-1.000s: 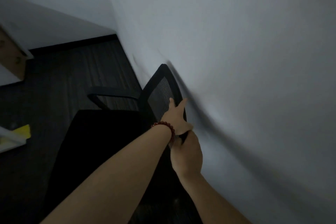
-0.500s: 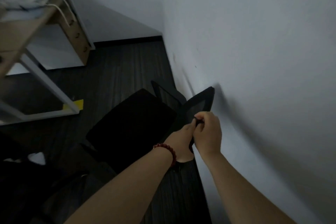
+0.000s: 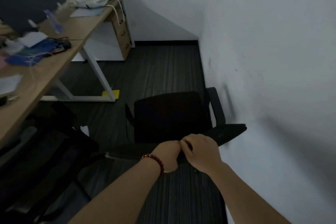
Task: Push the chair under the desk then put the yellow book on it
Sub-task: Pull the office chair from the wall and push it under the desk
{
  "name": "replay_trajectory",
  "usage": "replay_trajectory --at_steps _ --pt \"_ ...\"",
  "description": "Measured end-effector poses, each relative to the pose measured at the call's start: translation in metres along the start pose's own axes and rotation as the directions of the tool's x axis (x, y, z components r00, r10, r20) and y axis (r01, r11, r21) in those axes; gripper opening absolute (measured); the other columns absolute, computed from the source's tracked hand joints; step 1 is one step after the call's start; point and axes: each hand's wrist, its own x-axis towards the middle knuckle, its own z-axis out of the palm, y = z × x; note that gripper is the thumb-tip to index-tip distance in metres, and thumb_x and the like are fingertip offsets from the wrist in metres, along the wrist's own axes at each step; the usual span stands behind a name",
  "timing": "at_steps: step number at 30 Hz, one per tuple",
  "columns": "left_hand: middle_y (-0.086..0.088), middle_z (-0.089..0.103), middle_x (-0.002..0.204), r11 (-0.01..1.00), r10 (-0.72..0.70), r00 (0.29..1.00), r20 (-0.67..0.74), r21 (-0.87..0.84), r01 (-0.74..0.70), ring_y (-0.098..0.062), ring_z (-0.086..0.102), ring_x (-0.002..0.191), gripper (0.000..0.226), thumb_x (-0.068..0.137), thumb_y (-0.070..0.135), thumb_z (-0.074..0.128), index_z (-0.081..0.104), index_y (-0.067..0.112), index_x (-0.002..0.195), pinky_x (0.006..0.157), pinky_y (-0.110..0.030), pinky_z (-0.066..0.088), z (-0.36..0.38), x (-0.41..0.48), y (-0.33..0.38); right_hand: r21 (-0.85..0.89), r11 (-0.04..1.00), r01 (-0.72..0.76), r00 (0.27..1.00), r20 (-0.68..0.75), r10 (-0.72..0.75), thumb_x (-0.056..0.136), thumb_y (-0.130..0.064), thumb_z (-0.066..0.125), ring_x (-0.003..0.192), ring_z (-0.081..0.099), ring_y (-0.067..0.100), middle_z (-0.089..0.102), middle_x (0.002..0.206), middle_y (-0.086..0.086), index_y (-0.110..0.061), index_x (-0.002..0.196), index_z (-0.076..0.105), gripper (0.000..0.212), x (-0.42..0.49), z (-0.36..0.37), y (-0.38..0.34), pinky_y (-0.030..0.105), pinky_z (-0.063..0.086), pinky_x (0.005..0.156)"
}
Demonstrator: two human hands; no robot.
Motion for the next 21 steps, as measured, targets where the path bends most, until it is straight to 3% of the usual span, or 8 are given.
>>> replay_trajectory --at_steps 3,5,9,11,17,21 --pt "0.000 0.059 0.124 0.997 0.052 0.998 -0.040 0.052 -0.049 -0.019 0.056 0.113 0.043 0.088 0.007 0.053 0.053 0.023 0.128 0.100 -0.036 0.046 0.001 -0.014 -0.027 -0.067 0.991 0.119 0.984 0.140 -0.109 0.083 -0.064 0.031 0.098 0.058 0.004 0.069 0.100 -0.016 -0.035 0.105 0.066 0.050 -0.005 0.002 -0.012 0.030 0.033 0.104" --pt "0.001 0.063 0.118 0.991 0.086 0.994 -0.070 0.108 -0.078 -0.019 0.060 0.106 0.041 0.090 0.013 0.049 0.052 0.027 0.128 0.094 -0.037 0.048 -0.001 -0.018 -0.040 -0.076 0.984 0.159 0.968 0.207 -0.141 0.078 -0.062 0.042 0.109 0.053 0.006 0.066 0.111 -0.016 -0.036 0.113 0.062 0.048 -0.005 0.004 -0.019 0.035 0.024 0.112" --pt "0.001 0.066 0.108 0.979 0.087 0.991 -0.105 0.193 -0.066 -0.018 0.062 0.096 0.032 0.092 0.021 0.049 0.052 0.028 0.123 0.087 -0.038 0.051 -0.004 -0.020 -0.051 -0.162 0.981 0.110 0.981 0.179 -0.080 0.080 -0.040 0.056 0.093 0.063 0.014 0.070 0.098 -0.009 -0.030 0.103 0.067 0.027 0.003 0.016 -0.032 0.032 0.047 0.087" --pt "0.001 0.066 0.107 0.970 0.089 0.992 -0.085 0.234 -0.067 -0.019 0.062 0.094 0.037 0.090 0.017 0.051 0.050 0.030 0.126 0.086 -0.038 0.052 -0.006 -0.017 -0.053 -0.198 0.979 0.045 0.990 0.140 -0.017 0.086 -0.032 0.055 0.088 0.064 0.016 0.072 0.095 -0.005 -0.029 0.102 0.069 0.022 0.006 0.022 -0.034 0.034 0.050 0.079" --pt "0.002 0.066 0.109 0.958 0.140 0.990 -0.032 0.258 -0.127 -0.017 0.062 0.094 0.052 0.087 0.012 0.054 0.046 0.034 0.133 0.083 -0.032 0.051 -0.025 -0.002 -0.058 -0.214 0.977 0.010 0.991 0.129 0.019 0.087 -0.027 0.054 0.084 0.065 0.016 0.072 0.091 -0.005 -0.030 0.100 0.071 0.022 0.022 0.024 -0.029 0.031 0.051 0.077" --pt "0.003 0.063 0.117 0.961 0.176 0.984 -0.003 0.217 -0.171 -0.018 0.060 0.102 0.060 0.085 0.010 0.055 0.042 0.037 0.136 0.090 -0.035 0.051 -0.036 0.012 -0.058 -0.212 0.977 -0.002 0.991 0.127 0.030 0.086 -0.027 0.053 0.083 0.065 0.015 0.072 0.089 -0.005 -0.029 0.097 0.072 0.022 0.035 0.021 -0.020 0.030 0.050 0.076"
